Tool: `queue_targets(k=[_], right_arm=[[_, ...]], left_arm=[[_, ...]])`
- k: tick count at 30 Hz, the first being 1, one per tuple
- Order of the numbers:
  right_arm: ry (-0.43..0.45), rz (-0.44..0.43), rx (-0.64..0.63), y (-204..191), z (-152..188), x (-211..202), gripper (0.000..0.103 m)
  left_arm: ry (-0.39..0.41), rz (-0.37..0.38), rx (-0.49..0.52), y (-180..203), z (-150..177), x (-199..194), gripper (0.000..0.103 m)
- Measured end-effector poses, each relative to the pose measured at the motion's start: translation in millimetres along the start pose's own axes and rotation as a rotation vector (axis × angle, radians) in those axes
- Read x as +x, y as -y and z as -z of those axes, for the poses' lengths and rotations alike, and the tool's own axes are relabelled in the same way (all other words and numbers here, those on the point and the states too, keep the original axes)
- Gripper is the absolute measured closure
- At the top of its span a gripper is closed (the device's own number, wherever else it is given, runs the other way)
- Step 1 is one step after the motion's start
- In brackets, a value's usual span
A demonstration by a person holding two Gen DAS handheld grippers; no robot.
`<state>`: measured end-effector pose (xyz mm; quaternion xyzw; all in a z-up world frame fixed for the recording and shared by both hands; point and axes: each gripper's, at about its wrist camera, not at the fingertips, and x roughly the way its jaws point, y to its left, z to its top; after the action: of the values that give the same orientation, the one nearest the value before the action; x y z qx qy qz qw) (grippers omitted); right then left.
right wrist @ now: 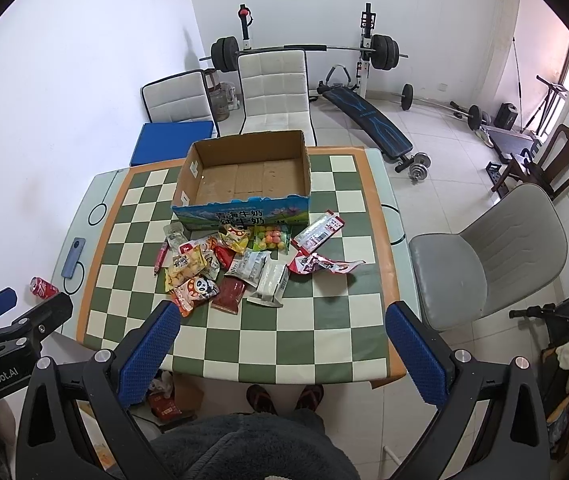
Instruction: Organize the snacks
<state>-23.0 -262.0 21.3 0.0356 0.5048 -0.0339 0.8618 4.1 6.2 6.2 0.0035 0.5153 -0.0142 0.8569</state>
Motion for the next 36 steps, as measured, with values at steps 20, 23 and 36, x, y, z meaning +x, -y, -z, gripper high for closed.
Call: queue_targets(k=[20, 23, 36], right_arm=[[-0.01, -0.009, -0.001, 1.3, -12.0, 9.6, 0.0], [-0.011, -0.01, -0.001, 0.4, -12.7, 10.3, 0.0], [-0.01, -0.009, -0.001, 1.6, -12.2, 10.4, 0.0]], left_arm=[[-0.004, 0.001, -0.003, -0.2, 0.7, 0.7, 0.0], [-0.008, 0.005, -0.001, 1.0, 1.3, 2.3, 0.0], [-0.011, 0.005, -0.001, 0.9, -0.3, 2.6, 0.0]])
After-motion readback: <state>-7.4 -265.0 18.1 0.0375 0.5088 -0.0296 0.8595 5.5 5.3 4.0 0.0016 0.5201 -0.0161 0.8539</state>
